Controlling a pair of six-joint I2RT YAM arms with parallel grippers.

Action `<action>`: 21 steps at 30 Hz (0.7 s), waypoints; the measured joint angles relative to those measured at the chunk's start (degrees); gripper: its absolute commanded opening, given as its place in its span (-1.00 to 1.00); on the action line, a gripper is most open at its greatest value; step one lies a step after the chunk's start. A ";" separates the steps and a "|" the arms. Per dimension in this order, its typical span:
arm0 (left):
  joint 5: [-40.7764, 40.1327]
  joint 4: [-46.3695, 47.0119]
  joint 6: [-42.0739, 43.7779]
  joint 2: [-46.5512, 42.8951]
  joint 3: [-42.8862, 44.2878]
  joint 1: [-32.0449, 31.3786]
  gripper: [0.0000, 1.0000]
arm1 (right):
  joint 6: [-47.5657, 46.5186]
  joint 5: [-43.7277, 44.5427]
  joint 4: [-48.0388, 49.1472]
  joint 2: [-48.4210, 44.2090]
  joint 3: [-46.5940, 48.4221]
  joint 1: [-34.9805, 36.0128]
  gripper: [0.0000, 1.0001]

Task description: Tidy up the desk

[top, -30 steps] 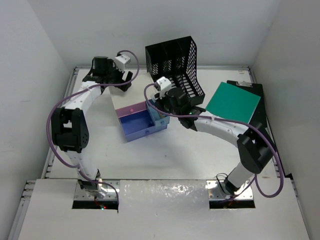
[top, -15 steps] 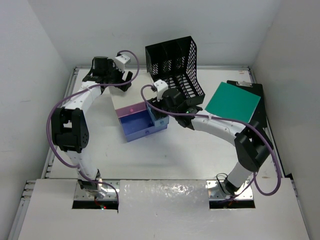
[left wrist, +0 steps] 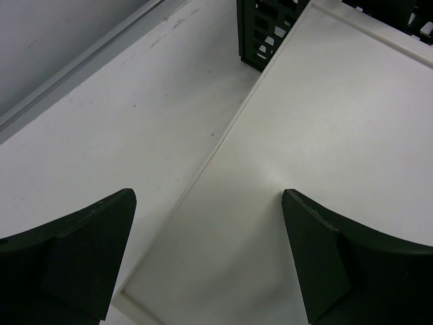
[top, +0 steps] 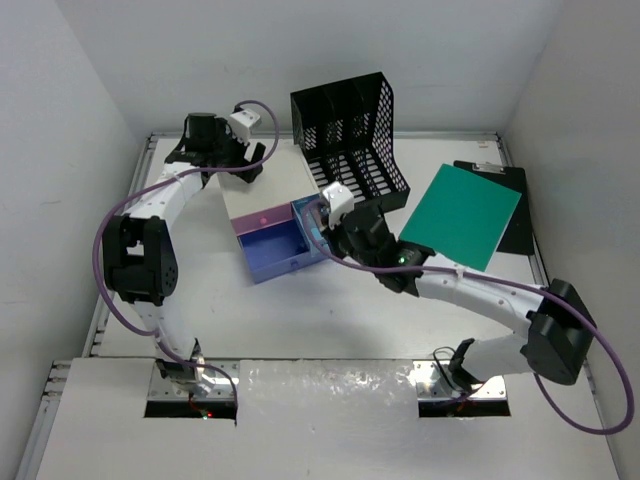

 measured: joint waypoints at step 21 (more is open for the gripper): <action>-0.04 -0.57 0.00 0.39 0.66 0.00 0.76 | 3.52 8.28 6.64 9.33 -6.88 1.57 -1.00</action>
